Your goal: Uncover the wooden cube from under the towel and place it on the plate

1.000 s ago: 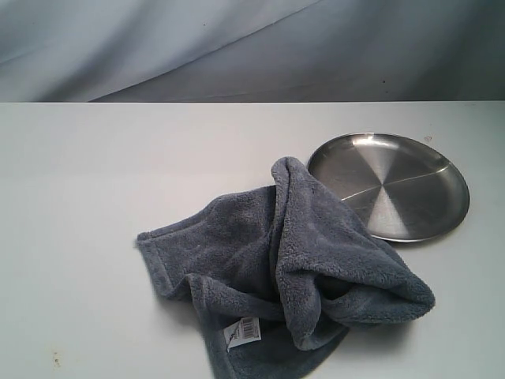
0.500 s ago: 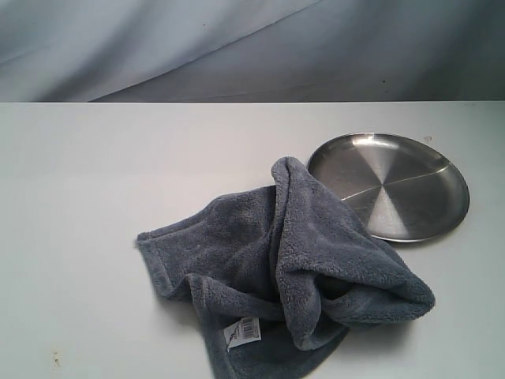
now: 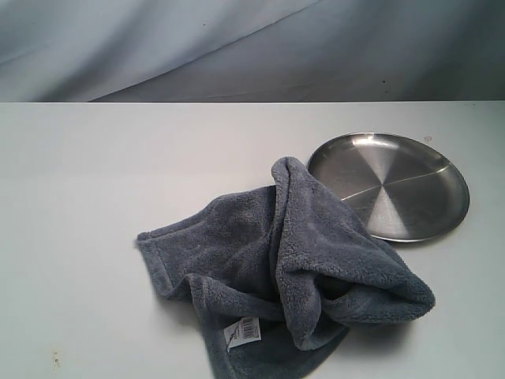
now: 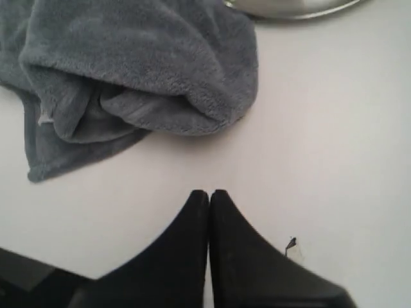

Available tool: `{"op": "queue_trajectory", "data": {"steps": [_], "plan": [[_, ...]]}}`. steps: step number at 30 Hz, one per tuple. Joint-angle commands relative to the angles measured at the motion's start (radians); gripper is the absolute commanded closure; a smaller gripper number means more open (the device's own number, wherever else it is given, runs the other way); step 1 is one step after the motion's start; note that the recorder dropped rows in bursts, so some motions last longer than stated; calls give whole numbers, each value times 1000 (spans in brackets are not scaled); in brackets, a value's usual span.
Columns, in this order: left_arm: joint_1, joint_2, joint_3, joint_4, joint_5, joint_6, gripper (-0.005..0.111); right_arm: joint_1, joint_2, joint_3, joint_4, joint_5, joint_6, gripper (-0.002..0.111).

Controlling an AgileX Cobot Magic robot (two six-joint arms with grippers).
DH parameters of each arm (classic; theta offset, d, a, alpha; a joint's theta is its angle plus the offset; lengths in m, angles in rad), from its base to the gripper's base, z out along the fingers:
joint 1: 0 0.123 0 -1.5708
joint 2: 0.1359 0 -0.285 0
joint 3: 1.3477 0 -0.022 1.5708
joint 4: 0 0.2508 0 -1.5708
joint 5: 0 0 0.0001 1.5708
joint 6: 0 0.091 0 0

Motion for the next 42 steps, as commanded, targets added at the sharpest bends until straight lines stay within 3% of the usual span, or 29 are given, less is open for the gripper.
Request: {"op": "queue_trajectory", "data": {"steps": [1, 4, 10, 14, 19, 35, 42], "plan": [[2, -4, 4, -2, -13, -3, 107, 106, 200, -32, 17, -11, -41, 108], [2, -4, 4, -2, -13, -3, 107, 229, 358, -119, -70, -9, 18, 108], [2, -4, 4, -2, -13, -3, 107, 375, 535, -292, -137, -10, 61, 108], [2, -4, 4, -2, -13, -3, 107, 456, 618, -394, -140, -67, 61, 108], [2, -4, 4, -2, -13, -3, 107, 521, 679, -400, -136, -145, 61, 108], [2, -4, 4, -2, -13, -3, 107, 543, 815, -396, -73, -242, 15, 108], [2, -4, 4, -2, -13, -3, 107, 491, 815, -378, -266, -274, 108, 108]]}}
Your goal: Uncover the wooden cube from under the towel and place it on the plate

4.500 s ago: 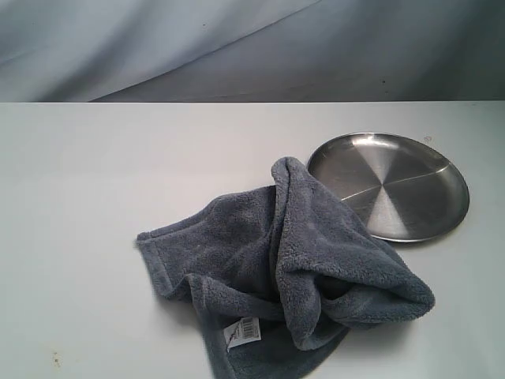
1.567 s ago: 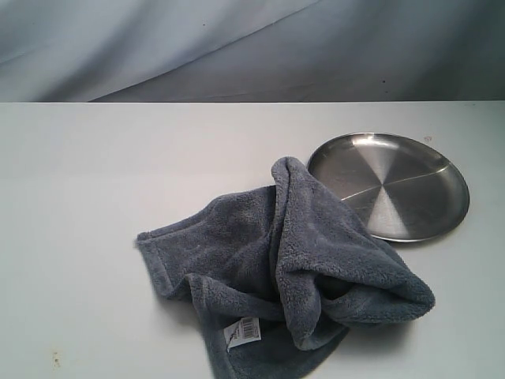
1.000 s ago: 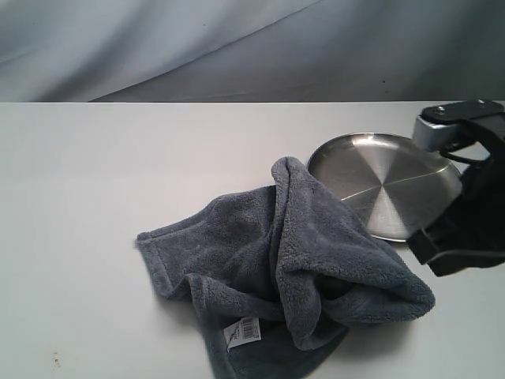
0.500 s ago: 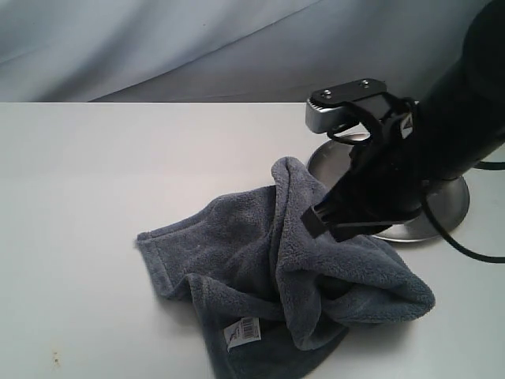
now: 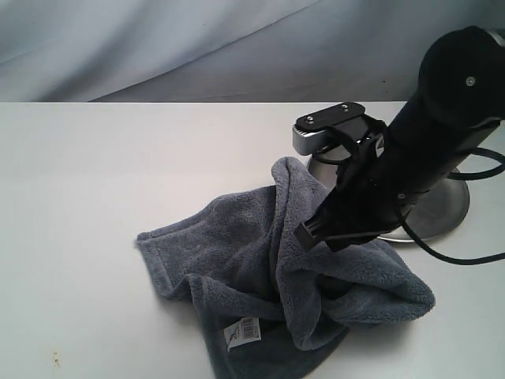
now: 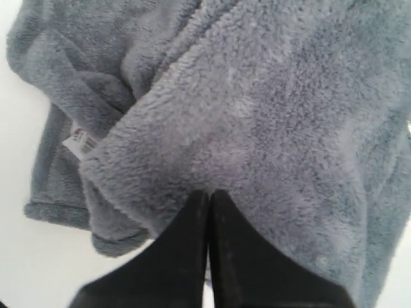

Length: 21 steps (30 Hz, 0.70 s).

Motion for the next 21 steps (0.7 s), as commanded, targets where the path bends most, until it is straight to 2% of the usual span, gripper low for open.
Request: {"op": "queue_trajectory", "data": {"steps": [1, 8, 11, 15, 21], "plan": [[2, -4, 4, -2, -13, -3, 107, -71, -1, 10, -163, -42, 104, 108], [2, -4, 4, -2, -13, -3, 107, -265, 42, -10, -161, -199, 129, 108], [2, -4, 4, -2, -13, -3, 107, -273, 139, -100, -161, -175, 117, 108], [2, -4, 4, -2, -13, -3, 107, -273, 284, -302, -136, -110, 114, 108], [2, -4, 4, -2, -13, -3, 107, -238, 470, -599, 40, 72, 51, 108]]}}
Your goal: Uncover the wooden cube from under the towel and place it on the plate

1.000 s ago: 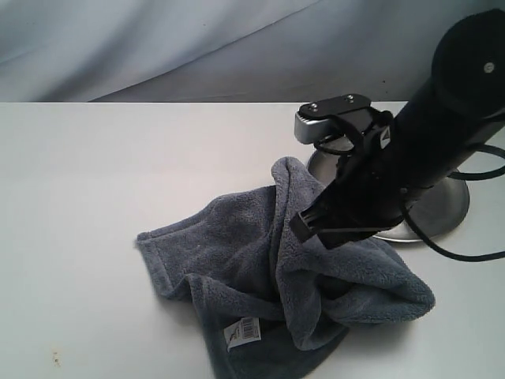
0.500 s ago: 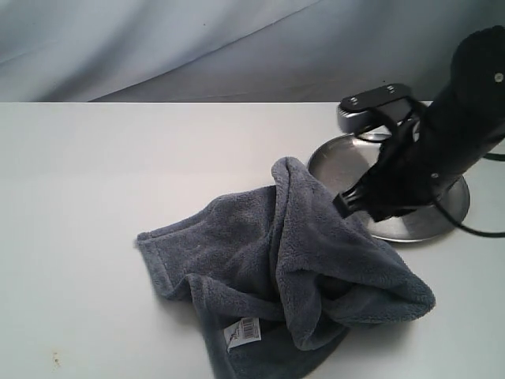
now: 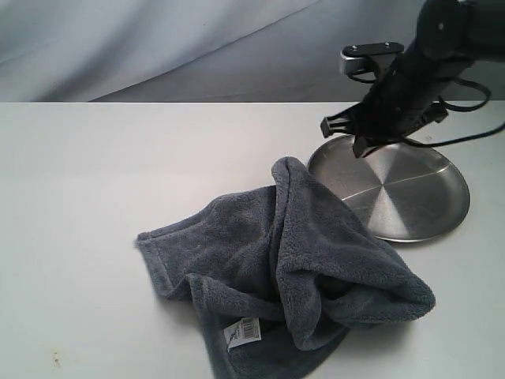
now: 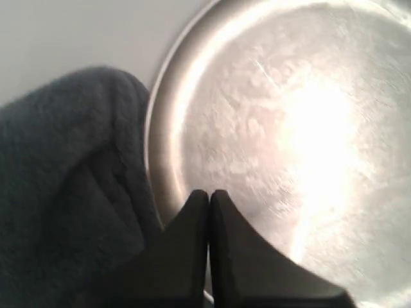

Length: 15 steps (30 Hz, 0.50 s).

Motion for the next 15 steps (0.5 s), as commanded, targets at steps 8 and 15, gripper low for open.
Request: {"op": "queue_trajectory", "data": {"steps": [8, 15], "plan": [[2, -4, 4, -2, -13, -3, 107, 203, 108, -268, 169, 112, -108, 108], [2, -4, 4, -2, -13, -3, 107, 374, 104, -268, 169, 233, -140, 108]]}}
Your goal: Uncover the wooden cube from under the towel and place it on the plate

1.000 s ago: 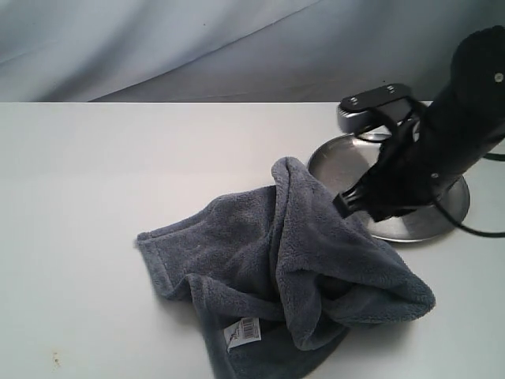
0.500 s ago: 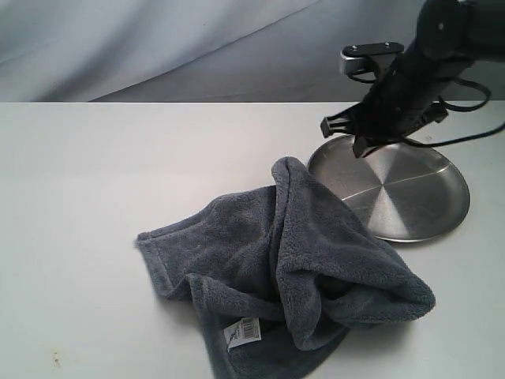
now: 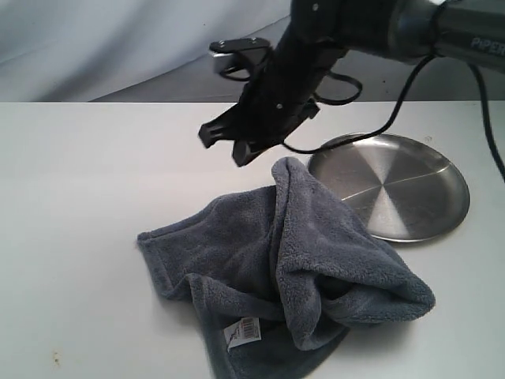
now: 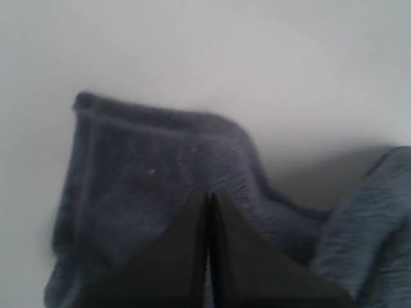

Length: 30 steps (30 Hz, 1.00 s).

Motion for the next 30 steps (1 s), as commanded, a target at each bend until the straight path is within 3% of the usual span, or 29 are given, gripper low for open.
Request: {"op": "queue_trajectory", "data": {"steps": [1, 10, 21, 25, 30], "plan": [[2, -4, 4, -2, -13, -3, 107, 99, -8, -6, 8, 83, -24, 108], [2, -4, 4, -2, -13, -3, 107, 233, -82, 129, -11, 99, -18, 108], [2, -4, 4, -2, -13, -3, 107, 230, -380, 591, -61, -62, -4, 108], [2, -4, 4, -2, -13, -3, 107, 157, -516, 737, -102, -127, 24, 108], [2, -4, 4, -2, -13, -3, 107, -35, -607, 825, -116, -187, 29, 108]]}}
